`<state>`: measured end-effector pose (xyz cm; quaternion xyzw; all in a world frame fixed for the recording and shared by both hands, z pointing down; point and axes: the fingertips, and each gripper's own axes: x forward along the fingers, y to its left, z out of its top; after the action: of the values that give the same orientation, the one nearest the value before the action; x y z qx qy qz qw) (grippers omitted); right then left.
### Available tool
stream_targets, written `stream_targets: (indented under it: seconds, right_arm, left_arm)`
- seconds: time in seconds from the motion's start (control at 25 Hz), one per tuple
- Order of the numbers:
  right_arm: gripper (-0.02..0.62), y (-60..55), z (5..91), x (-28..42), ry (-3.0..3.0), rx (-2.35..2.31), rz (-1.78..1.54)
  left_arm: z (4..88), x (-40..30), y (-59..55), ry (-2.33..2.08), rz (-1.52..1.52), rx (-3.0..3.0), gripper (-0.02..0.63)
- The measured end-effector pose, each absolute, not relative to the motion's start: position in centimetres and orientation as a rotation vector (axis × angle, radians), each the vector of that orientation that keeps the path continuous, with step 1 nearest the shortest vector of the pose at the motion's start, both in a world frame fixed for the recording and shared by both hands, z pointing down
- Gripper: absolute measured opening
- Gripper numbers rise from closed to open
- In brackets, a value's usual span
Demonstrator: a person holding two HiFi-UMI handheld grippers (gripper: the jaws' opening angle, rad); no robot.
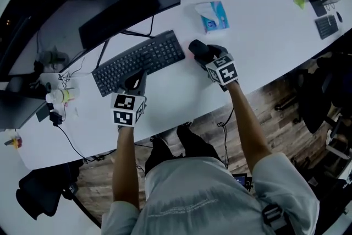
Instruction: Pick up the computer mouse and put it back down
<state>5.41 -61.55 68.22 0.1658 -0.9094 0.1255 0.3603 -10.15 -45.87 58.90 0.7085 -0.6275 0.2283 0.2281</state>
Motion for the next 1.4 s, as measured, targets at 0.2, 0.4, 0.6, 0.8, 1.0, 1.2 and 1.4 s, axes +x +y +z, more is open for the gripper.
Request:
stream_targets:
  seconds: [0.2, 0.4, 0.6, 0.8, 1.0, 1.2, 1.4]
  right_arm:
    - [0.294, -61.5, 69.8, 4.1, -2.323, 0.377, 0.289]
    - [0.294, -61.7, 70.9, 3.5, -2.305, 0.384, 0.270]
    - [0.298, -61.7, 71.1, 3.2, -2.304, 0.405, 0.211]
    - [0.321, -61.5, 71.4, 3.7, -2.288, 0.422, 0.211]
    - [0.353, -60.6, 70.4, 5.2, -2.274, 0.457, 0.205]
    - [0.346, -59.3, 67.8, 8.4, -2.266, 0.587, 0.213]
    - [0.302, -57.1, 62.7, 11.0, -2.290, 0.774, 0.189]
  left_arm:
    - [59.7, -10.2, -45.2, -1.715, 0.634, 1.925, 0.014]
    - [60.2, -10.3, -44.8, -1.696, 0.641, 1.920, 0.014]
    - [60.6, -10.1, -44.5, -1.673, 0.614, 1.925, 0.014]
    - [60.1, -9.5, -44.0, -1.652, 0.568, 1.951, 0.014]
    - [59.3, -10.1, -43.1, -1.650, 0.532, 1.967, 0.014]
    - [57.9, -10.0, -42.3, -1.619, 0.531, 2.043, 0.014]
    - [56.1, -10.3, -41.1, -1.598, 0.530, 2.154, 0.014]
